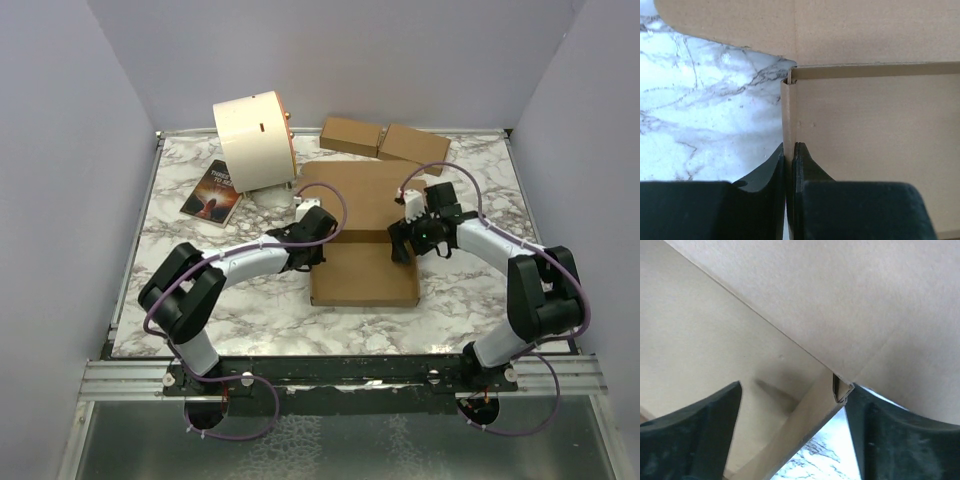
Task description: Fold the paper box
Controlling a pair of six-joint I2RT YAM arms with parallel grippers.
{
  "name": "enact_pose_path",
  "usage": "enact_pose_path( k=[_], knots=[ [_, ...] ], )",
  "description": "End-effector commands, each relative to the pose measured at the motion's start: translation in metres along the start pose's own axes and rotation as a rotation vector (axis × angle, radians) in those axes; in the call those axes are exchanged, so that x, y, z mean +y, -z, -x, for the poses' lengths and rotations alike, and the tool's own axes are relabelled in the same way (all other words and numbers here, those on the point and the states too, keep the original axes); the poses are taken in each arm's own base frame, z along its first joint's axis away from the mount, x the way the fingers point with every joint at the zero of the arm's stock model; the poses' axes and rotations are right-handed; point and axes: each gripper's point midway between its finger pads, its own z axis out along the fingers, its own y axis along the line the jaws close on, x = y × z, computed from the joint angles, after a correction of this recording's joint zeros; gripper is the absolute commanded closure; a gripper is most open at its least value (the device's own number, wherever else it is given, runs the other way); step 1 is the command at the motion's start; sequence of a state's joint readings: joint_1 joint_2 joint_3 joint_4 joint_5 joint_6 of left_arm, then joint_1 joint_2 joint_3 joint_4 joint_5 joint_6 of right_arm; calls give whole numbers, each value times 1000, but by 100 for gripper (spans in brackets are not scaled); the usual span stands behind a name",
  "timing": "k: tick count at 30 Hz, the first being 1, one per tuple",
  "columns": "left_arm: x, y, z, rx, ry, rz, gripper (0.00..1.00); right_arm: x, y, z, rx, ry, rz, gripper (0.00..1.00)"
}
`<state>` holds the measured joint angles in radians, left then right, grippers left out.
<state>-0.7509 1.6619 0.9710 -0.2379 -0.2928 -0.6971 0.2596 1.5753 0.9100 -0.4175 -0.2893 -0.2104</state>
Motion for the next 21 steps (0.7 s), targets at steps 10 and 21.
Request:
enact_pose_path(
  k=[10,21],
  knots=[
    [-8,-18,37,-90,-43,81,98,-11,37,30,-179,-162,136,0],
    [-13,-8,30,-47,-53,35,58,-10,37,25,-179,-171,157,0]
  ],
)
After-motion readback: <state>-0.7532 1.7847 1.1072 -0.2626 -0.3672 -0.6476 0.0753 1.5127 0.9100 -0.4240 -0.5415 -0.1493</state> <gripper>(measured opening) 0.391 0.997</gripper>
